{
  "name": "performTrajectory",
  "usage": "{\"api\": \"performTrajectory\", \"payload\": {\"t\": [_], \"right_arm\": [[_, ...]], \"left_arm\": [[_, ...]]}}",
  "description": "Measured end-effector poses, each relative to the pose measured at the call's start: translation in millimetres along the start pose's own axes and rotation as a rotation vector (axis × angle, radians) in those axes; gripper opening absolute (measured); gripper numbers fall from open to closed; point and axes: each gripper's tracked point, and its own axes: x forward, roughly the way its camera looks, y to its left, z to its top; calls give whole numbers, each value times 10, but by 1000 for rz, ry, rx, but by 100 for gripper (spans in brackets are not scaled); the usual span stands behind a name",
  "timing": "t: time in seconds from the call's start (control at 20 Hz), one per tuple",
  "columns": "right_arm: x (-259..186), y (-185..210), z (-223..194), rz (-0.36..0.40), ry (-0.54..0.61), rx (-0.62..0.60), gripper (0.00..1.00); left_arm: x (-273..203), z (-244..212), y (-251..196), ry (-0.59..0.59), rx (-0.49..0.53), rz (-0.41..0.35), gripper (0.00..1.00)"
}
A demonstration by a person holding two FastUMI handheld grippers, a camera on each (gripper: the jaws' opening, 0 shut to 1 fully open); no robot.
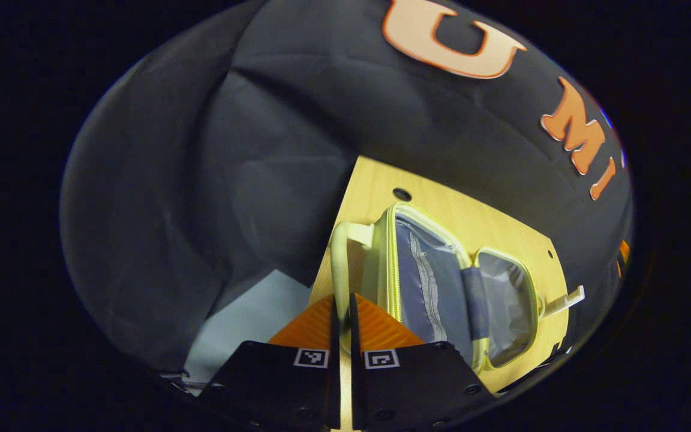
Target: First open the suitcase, pack the skin care products into it, and then close the suitcase.
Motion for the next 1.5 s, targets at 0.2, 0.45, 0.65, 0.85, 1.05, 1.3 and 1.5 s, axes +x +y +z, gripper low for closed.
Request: {"api": "performTrajectory", "payload": {"t": [0.2,0.45,0.65,0.85,1.05,1.3,1.5], "right_arm": [[-39,-68,-46,-17,20,-10,94],[-33,-282,-119,-50,44,-15,94],[9,-439,-186,-58,56,-33,94],[81,-620,-229,-48,64,-59,94],[192,-890,-182,-42,47,-102,94],[338,-1246,-123,-18,26,-153,94],[409,-1481,-130,-2,10,-176,94]], "left_arm": [[295,-315,159,66,-40,48,11],[291,-270,308,20,12,112,30],[-10,171,233,-124,112,212,96],[-524,826,-289,-346,227,301,99],[-1092,1158,-1388,-524,285,229,99],[-1459,1221,-2978,-679,335,88,98],[-1539,1122,-3934,-770,413,46,97]]}}
